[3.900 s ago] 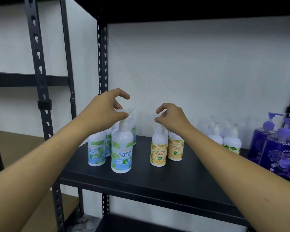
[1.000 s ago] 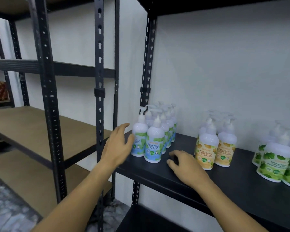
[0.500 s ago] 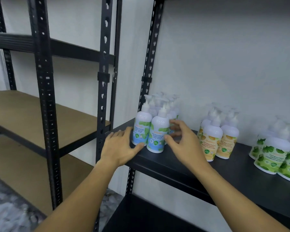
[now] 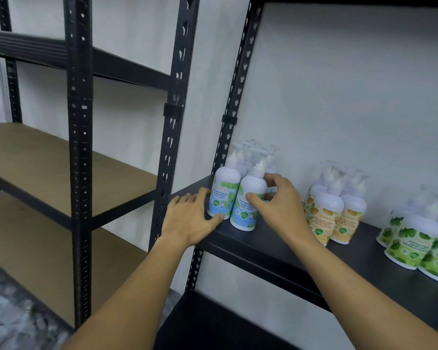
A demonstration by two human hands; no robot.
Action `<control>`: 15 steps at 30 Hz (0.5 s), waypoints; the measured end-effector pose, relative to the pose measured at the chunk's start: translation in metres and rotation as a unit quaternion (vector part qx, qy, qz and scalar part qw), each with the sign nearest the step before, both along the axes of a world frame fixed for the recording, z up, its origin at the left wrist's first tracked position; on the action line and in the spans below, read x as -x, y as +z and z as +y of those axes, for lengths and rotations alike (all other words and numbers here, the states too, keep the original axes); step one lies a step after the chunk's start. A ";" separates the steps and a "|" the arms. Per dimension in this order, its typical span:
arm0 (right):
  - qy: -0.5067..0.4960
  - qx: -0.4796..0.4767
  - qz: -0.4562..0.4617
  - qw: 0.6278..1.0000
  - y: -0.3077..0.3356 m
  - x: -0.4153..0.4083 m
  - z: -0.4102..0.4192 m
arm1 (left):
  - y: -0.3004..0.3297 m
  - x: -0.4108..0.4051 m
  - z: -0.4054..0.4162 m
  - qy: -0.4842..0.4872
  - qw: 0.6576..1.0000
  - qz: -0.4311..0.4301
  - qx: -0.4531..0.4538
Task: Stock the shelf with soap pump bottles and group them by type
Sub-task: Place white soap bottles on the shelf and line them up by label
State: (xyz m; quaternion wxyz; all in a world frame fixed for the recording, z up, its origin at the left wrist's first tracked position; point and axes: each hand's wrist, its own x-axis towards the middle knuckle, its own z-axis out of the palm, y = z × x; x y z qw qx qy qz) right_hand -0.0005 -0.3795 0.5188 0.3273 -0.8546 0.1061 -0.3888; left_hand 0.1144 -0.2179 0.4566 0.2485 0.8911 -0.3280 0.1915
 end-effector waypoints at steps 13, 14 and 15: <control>-0.002 0.010 -0.004 1.000 -0.004 0.000 0.003 | -0.008 -0.005 0.001 -0.015 0.999 -0.016 0.035; -0.002 0.009 -0.005 1.000 -0.004 0.000 0.003 | -0.009 -0.005 0.002 -0.019 0.998 -0.023 0.048; -0.003 0.007 -0.007 1.000 -0.005 -0.001 0.003 | -0.010 -0.005 0.002 -0.024 0.997 -0.032 0.063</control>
